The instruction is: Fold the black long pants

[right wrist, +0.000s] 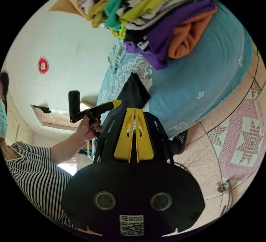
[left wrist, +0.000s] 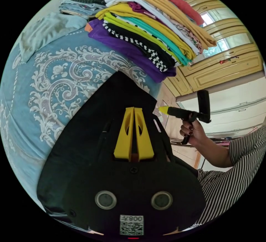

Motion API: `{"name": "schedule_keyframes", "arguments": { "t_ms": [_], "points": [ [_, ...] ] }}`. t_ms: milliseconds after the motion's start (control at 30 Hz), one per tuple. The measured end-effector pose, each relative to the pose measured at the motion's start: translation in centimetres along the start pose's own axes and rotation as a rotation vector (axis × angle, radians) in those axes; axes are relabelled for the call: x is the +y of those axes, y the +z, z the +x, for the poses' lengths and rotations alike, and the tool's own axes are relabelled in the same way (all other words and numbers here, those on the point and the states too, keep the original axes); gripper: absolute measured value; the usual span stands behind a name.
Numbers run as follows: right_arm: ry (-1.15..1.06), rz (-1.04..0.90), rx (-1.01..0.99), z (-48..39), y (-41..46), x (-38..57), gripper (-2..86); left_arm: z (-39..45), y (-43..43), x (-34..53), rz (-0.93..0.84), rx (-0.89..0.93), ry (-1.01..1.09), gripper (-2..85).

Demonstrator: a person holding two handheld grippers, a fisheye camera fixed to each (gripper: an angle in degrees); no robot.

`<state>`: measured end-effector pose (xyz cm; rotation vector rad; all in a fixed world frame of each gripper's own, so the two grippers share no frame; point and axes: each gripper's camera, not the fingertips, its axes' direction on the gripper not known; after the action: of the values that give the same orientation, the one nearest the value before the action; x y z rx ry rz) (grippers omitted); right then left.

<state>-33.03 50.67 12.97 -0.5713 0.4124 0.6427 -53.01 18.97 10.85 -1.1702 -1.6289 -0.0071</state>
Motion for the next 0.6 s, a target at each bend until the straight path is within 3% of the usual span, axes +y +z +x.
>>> {"name": "schedule_keyframes", "arguments": {
  "t_ms": [167,233,433,600],
  "points": [
    [-0.219,-0.071,0.189,-5.9,2.4,-3.6,0.0,-3.9,-1.2,6.1,-0.036,-0.095,-0.114,0.1],
    [-0.261,-0.215,0.32,-6.9,6.1,-5.3,0.0,-5.5,-1.5,8.4,-0.023,-0.07,-0.155,0.2],
    [-0.301,-0.211,0.352,-10.7,5.9,-8.1,0.0,-9.7,-7.5,17.1,0.102,-0.119,-0.271,0.6],
    [-0.427,-0.266,0.266,-16.7,7.5,-10.4,0.0,-17.7,-14.3,27.7,0.234,-0.241,-0.514,2.9]
  ]
}}
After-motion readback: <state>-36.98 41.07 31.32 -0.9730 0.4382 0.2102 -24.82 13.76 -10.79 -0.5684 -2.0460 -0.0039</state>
